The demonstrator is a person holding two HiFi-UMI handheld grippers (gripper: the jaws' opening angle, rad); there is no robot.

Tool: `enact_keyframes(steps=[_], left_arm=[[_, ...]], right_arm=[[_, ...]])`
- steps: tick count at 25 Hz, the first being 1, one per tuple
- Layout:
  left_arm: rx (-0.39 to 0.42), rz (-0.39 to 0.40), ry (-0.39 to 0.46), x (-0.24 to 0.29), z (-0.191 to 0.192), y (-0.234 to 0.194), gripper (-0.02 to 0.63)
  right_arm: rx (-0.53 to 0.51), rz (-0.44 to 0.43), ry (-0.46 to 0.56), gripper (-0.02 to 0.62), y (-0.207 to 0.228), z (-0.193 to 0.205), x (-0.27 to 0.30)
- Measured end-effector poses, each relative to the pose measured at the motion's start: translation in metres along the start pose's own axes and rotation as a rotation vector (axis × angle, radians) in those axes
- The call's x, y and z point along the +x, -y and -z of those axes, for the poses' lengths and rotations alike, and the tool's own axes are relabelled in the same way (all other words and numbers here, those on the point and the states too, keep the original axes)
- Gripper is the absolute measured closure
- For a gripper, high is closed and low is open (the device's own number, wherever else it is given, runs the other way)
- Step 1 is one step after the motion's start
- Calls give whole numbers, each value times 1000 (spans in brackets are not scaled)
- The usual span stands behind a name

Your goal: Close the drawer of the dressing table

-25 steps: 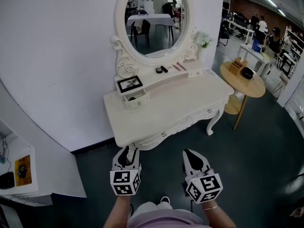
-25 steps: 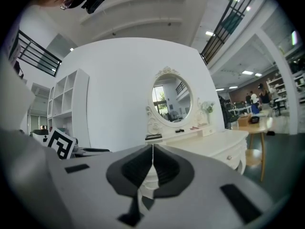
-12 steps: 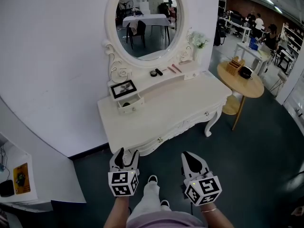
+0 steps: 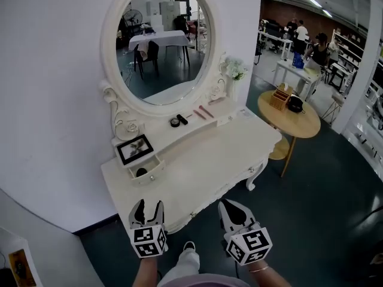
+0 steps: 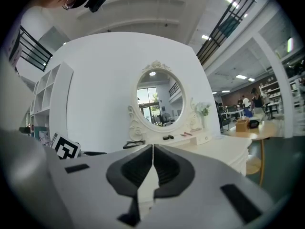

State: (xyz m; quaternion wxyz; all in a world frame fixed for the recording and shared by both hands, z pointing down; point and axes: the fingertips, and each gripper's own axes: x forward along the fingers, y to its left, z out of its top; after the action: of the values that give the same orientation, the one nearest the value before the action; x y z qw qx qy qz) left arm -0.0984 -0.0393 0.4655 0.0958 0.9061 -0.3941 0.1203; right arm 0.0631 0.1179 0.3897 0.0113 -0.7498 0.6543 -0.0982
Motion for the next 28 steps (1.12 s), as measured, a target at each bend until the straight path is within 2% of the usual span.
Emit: enact_keyframes(steps=[8,17,23,28], left_arm=[[6,32,-24,86,-24,-26,374],[-16,21,-50,141,-26,-55,380],[-55,-50,-54,154,-28,-74,380],[-102,-190,-57,159,-23,-89,380]], right_arm=[[18,34,-10,595,21,-17,88],[19,19,-28,595,34,-21,160],[11,-86,-45,595,34,-28,207],[-13,-250,-69,595,35,-35,253]])
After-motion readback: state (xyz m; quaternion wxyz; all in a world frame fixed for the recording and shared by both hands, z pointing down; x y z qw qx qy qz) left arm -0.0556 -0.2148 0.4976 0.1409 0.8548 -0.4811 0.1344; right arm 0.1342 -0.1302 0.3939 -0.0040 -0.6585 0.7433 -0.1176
